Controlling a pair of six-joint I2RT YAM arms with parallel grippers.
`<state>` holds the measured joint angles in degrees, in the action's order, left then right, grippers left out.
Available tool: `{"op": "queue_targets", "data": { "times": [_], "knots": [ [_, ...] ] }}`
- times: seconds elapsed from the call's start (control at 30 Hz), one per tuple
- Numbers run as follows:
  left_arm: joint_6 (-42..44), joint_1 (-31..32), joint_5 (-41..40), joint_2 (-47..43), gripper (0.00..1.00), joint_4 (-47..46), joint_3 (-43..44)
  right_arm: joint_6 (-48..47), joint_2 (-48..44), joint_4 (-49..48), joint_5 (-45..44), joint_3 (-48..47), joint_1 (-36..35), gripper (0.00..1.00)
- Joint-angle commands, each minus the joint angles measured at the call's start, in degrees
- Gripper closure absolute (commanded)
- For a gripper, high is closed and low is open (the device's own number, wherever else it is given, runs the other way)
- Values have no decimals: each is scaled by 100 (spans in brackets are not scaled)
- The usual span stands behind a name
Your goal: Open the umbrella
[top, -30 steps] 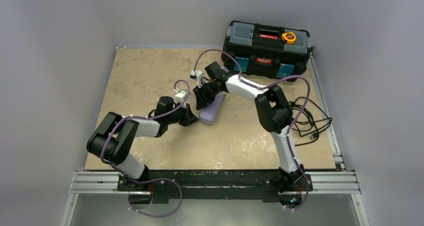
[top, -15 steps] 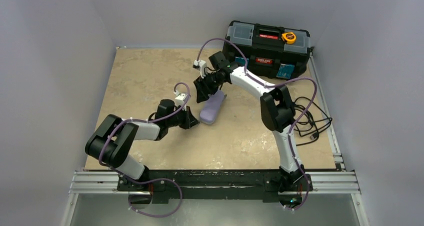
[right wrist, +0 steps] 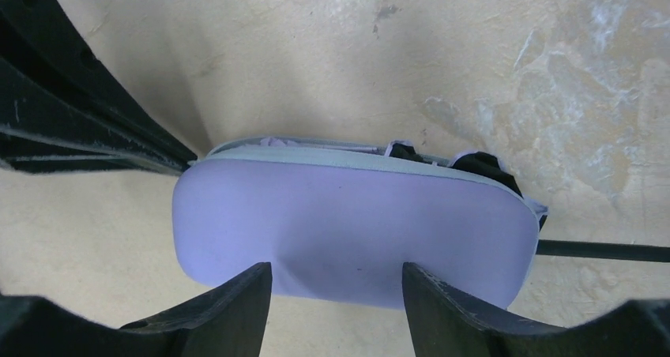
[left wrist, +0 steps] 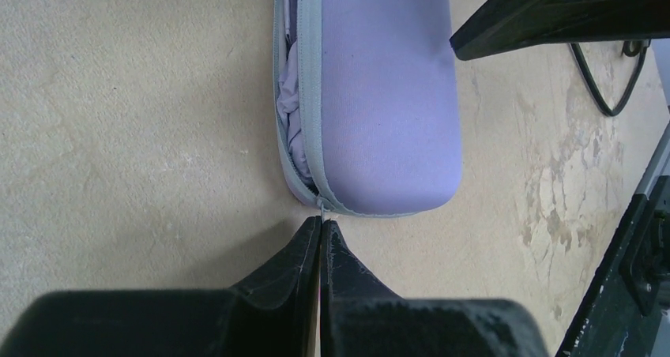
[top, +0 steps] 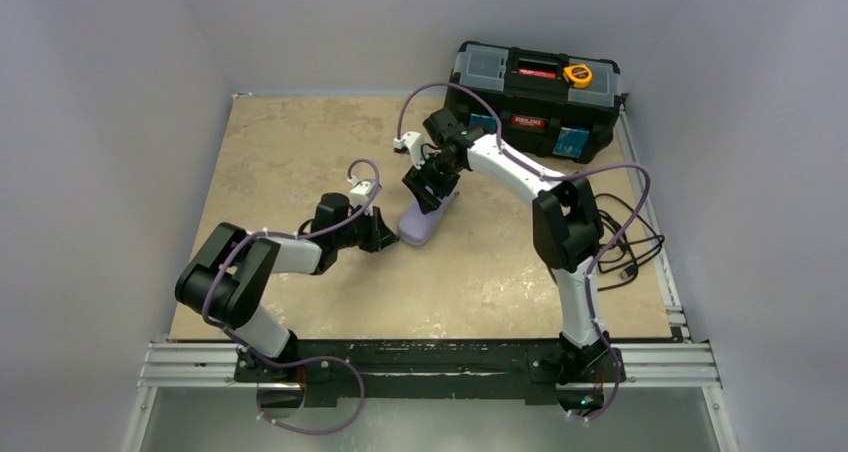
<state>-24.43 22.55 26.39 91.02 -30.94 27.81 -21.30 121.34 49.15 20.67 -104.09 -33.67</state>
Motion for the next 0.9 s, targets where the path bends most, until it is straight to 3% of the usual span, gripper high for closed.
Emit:
{"op": "queue_targets", "data": {
  "times": [0.0, 0.33, 0.67, 0.87],
  "knots": [
    [166, -32, 55, 103, 100, -97, 237, 385, 220, -507, -581, -36, -391, 39],
    [338, 66, 189, -265, 100, -109, 81, 739, 646, -972, -1268, 719, -533, 46],
    [200, 1002, -332, -463, 100, -545, -373, 1479, 826, -1222, -1750, 1061, -531, 51],
    [-54, 1534, -1063, 0, 100, -824, -59, 1851, 868, -1216, -1715, 1225, -551, 52]
  ]
}}
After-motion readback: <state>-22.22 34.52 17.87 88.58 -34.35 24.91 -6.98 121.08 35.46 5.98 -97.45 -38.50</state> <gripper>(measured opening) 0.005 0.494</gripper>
